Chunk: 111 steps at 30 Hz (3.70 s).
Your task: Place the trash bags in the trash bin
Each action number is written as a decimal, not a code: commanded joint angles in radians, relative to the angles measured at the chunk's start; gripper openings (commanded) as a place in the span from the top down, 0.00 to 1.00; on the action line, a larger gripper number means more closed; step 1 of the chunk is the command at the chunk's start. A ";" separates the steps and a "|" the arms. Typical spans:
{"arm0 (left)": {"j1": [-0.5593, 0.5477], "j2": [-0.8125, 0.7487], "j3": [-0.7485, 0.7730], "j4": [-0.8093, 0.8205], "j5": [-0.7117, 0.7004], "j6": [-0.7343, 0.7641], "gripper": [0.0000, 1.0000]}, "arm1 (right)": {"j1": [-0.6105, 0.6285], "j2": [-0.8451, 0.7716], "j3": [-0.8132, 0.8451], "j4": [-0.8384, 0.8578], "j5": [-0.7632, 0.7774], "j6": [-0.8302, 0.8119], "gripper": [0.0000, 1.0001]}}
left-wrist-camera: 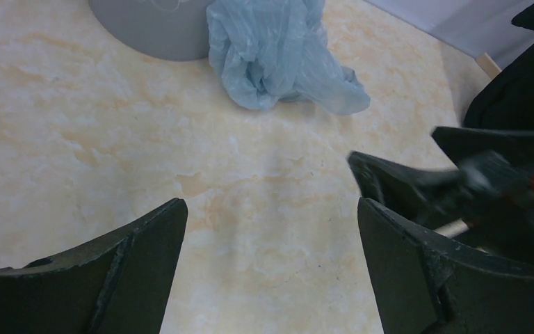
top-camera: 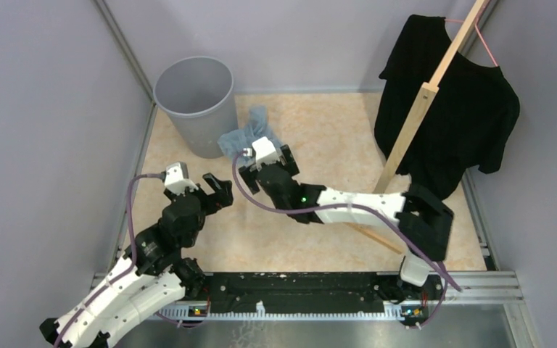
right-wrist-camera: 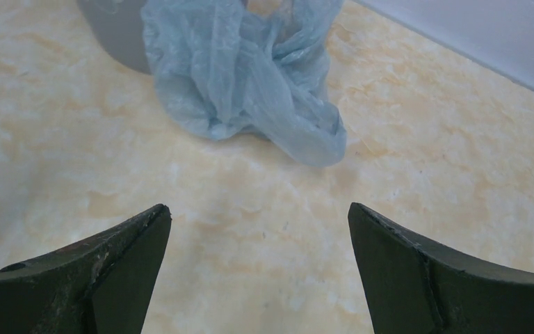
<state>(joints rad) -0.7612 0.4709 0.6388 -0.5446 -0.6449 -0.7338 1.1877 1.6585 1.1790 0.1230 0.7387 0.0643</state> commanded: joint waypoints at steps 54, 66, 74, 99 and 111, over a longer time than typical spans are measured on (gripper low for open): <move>0.482 0.615 0.174 0.170 0.570 0.287 0.41 | -0.232 0.088 -0.223 0.541 -1.143 -0.086 0.83; 0.491 0.487 0.127 0.233 0.801 0.597 0.93 | -0.232 -0.009 -0.318 0.620 -0.718 -0.034 0.37; 0.491 0.499 0.111 0.258 0.859 0.638 1.00 | -0.242 -0.036 -0.350 0.625 -0.373 0.056 0.27; 0.490 0.474 0.093 0.300 1.033 0.667 1.00 | -0.357 0.077 -0.180 0.286 -0.385 0.216 0.16; 0.490 0.498 0.101 0.293 1.029 0.655 1.00 | -0.427 0.208 -0.043 0.063 -0.436 0.419 0.17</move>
<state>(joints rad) -0.2733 0.9627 0.7422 -0.2909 0.3859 -0.0795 0.7761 1.8629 1.0950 0.2253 0.2867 0.4110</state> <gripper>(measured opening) 0.007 0.832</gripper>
